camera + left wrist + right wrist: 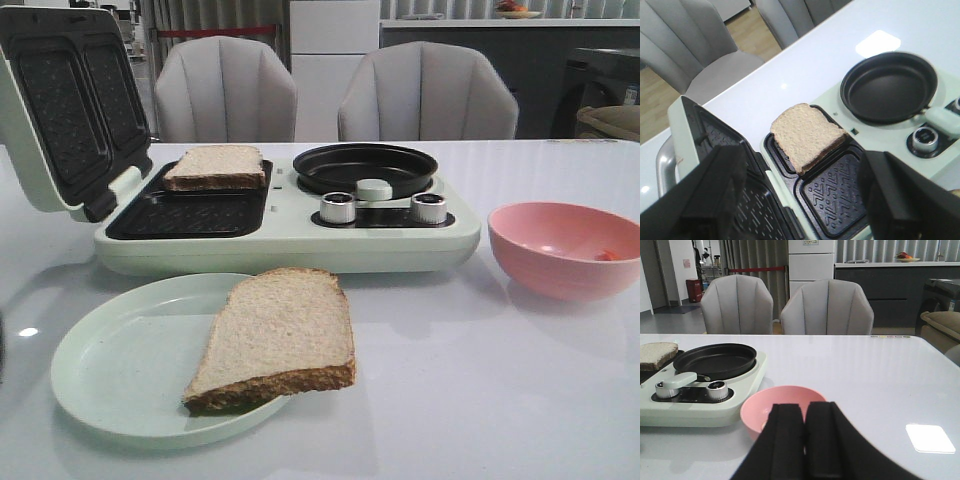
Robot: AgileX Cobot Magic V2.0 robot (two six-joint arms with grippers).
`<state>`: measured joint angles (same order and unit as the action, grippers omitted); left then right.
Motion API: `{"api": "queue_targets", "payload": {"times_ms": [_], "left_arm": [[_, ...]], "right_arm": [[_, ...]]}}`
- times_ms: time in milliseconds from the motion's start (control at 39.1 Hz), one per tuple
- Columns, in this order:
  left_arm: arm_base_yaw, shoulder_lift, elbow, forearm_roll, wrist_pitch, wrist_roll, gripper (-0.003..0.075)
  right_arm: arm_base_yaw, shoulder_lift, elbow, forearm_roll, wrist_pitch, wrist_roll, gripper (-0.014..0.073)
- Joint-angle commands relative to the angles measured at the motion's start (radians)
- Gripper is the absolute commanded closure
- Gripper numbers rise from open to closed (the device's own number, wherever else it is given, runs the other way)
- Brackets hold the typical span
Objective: Make breakfast with bread and shrimp
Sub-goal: 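Withdraw the left gripper away from the press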
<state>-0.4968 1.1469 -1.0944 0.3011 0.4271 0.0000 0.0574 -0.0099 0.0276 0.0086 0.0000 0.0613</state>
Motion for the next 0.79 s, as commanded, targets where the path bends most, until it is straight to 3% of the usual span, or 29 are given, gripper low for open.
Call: {"api": "queue_targets", "payload": {"times_ms": [0, 256, 768], "left_arm": [[0.030, -0.132, 0.020, -0.112, -0.052, -0.012, 0.0201], [0.129, -0.378, 0.191, -0.347, -0.042, -0.012, 0.0200], [0.130, -0.907, 0.540, -0.358, -0.045, -0.012, 0.0201]], "right_arm": [[-0.005, -0.020, -0.004, -0.009, -0.085, -0.006, 0.0451], [-0.005, -0.020, -0.004, -0.009, -0.085, -0.006, 0.0451], [-0.005, -0.020, -0.004, -0.009, -0.085, -0.006, 0.0451]]}}
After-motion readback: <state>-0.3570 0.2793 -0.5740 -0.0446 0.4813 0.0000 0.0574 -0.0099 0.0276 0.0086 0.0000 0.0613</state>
